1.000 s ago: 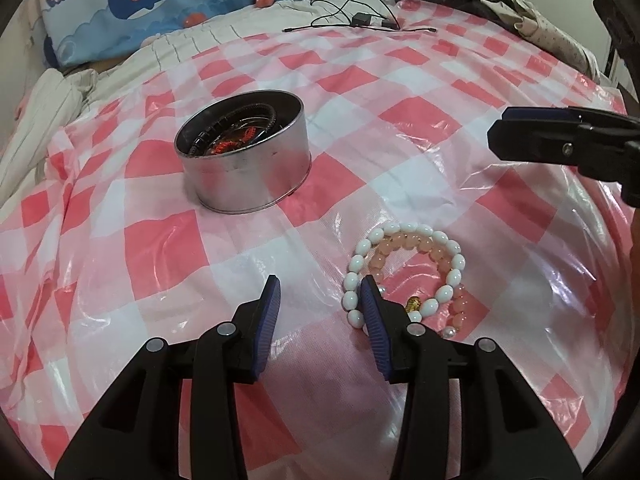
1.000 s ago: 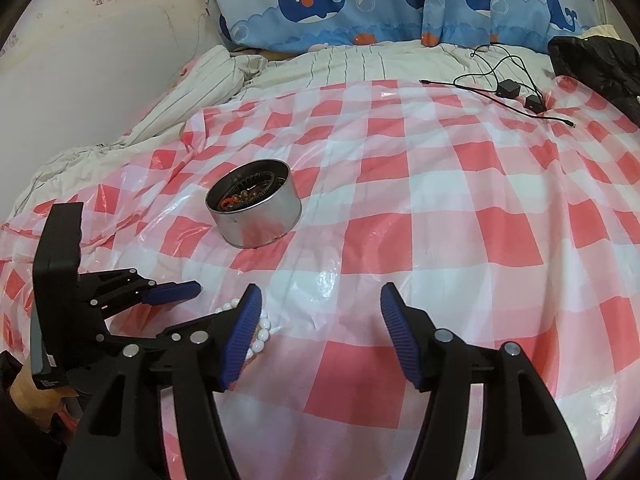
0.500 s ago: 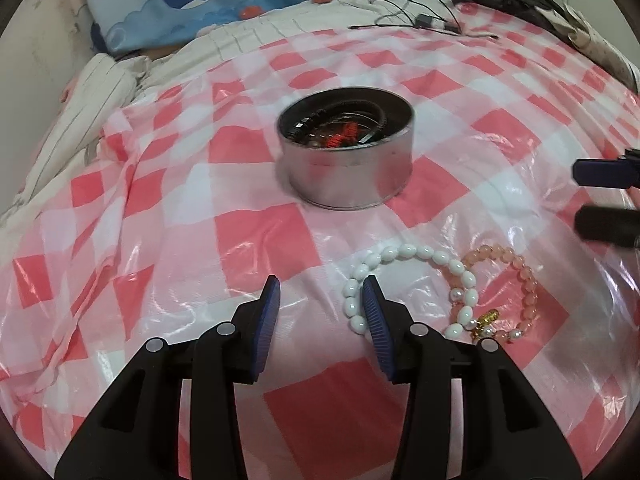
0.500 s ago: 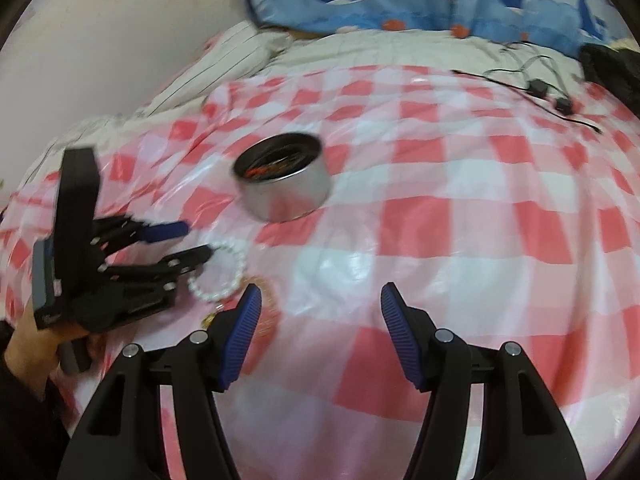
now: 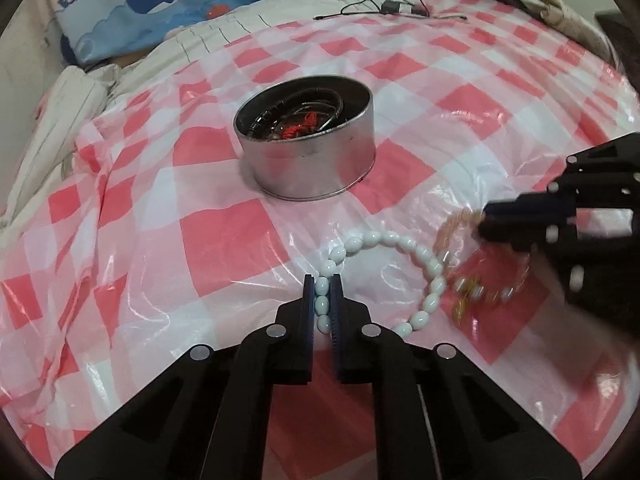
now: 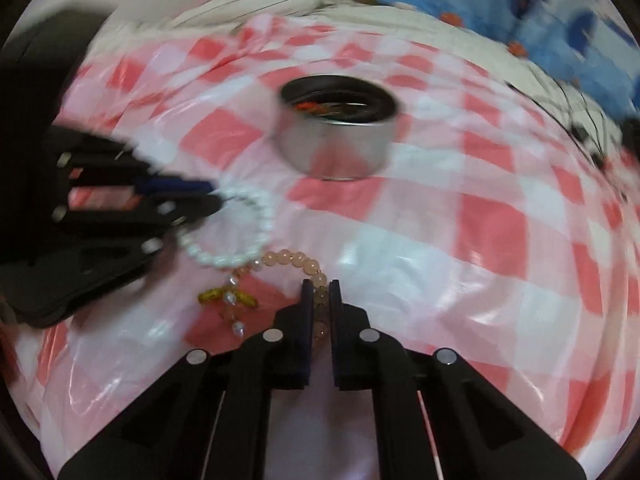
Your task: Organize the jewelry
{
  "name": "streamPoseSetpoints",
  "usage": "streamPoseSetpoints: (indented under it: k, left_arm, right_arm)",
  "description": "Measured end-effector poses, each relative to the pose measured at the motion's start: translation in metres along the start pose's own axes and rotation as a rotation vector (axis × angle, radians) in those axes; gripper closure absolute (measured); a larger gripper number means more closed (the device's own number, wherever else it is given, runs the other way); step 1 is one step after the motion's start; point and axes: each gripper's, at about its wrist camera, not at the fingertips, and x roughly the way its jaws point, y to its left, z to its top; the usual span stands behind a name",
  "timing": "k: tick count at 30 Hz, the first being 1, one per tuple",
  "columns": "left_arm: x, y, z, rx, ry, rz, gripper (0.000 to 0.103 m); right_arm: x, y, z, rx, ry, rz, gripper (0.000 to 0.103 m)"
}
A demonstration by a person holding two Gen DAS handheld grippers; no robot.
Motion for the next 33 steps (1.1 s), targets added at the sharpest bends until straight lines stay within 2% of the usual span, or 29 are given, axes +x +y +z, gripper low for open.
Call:
streamPoseSetpoints:
  k: [5, 12, 16, 20, 22, 23, 24, 31, 33]
  left_arm:
    - [-0.018, 0.016, 0.002, -0.065, -0.046, -0.053, 0.097]
    - [-0.017, 0.022, 0.002, -0.091, -0.043, -0.080, 0.097]
    - [-0.019, 0.023, 0.002, -0.094, -0.051, -0.078, 0.097]
    - [-0.010, 0.026, 0.001, -0.098, -0.016, -0.064, 0.096]
    - [-0.008, 0.024, 0.000, -0.089, -0.010, -0.048, 0.096]
    - [-0.007, 0.024, 0.000, -0.085, -0.006, -0.047, 0.096]
    - [-0.007, 0.022, 0.000, -0.078, -0.007, -0.039, 0.094]
    - [-0.005, 0.019, -0.001, -0.065, -0.012, -0.008, 0.078]
    - [-0.002, 0.016, -0.001, -0.055, -0.007, 0.000, 0.071]
  right_arm:
    - [-0.017, -0.023, 0.003, 0.119, -0.060, 0.087, 0.095]
    - [-0.025, -0.029, 0.006, 0.189, -0.098, 0.176, 0.095]
    - [-0.032, -0.031, 0.007, 0.199, -0.121, 0.180, 0.095]
    - [-0.026, -0.030, 0.005, 0.175, -0.088, 0.104, 0.094]
    - [-0.022, -0.032, 0.004, 0.175, -0.072, 0.076, 0.086]
    - [-0.021, -0.032, 0.003, 0.176, -0.071, 0.069, 0.067]
    - [-0.022, -0.032, 0.003, 0.172, -0.077, 0.061, 0.058]
    - [-0.011, -0.030, 0.001, 0.139, -0.043, -0.004, 0.057]
    - [-0.003, -0.028, -0.001, 0.122, -0.009, -0.026, 0.052]
